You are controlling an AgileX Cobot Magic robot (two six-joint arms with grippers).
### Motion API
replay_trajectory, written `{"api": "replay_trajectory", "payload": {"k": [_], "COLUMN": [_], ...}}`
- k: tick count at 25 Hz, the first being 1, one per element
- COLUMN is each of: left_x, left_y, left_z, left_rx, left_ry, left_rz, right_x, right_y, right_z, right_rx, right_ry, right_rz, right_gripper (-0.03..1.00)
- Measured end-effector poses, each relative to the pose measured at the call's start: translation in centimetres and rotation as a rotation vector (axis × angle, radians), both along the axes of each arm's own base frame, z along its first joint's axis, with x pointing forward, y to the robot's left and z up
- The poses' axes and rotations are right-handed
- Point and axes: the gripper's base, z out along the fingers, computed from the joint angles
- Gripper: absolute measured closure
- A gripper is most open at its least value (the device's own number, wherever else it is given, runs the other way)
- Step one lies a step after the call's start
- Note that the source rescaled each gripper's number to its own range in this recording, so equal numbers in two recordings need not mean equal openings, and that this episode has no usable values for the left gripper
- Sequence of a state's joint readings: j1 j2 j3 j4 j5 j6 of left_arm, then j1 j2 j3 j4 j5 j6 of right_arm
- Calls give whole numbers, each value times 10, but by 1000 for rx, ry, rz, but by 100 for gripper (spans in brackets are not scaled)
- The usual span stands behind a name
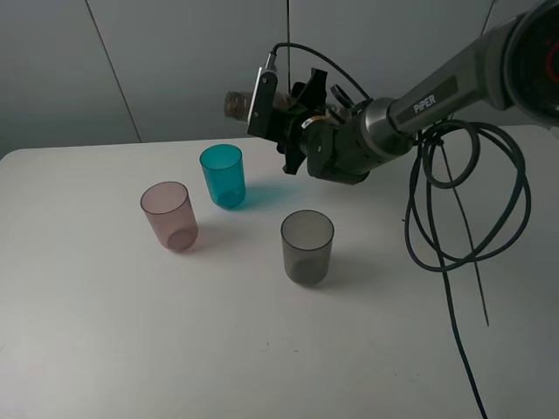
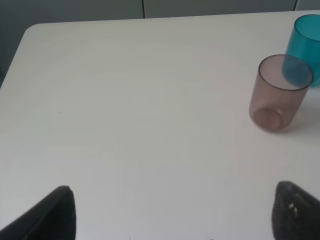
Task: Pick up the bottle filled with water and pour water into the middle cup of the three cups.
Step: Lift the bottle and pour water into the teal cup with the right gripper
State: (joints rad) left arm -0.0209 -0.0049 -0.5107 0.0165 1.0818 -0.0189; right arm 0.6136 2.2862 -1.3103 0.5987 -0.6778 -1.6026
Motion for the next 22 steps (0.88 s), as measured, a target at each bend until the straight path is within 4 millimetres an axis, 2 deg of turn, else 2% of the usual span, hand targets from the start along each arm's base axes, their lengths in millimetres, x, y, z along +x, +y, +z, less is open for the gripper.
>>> {"api": "replay_trajectory", "payload": {"k": [7, 22], "left_x": [0, 0], "left_y": [0, 0], "left_z": [0, 0], "left_rx": [0, 0], "left_ry": [0, 0], "left_rz": [0, 0], "right_x": [0, 1], "right_y": [0, 0], "right_z": [0, 2], "right_rx": [-125, -283], "right_ry": [-35, -94], "right_rz": [35, 78], "right_gripper": [97, 97]}}
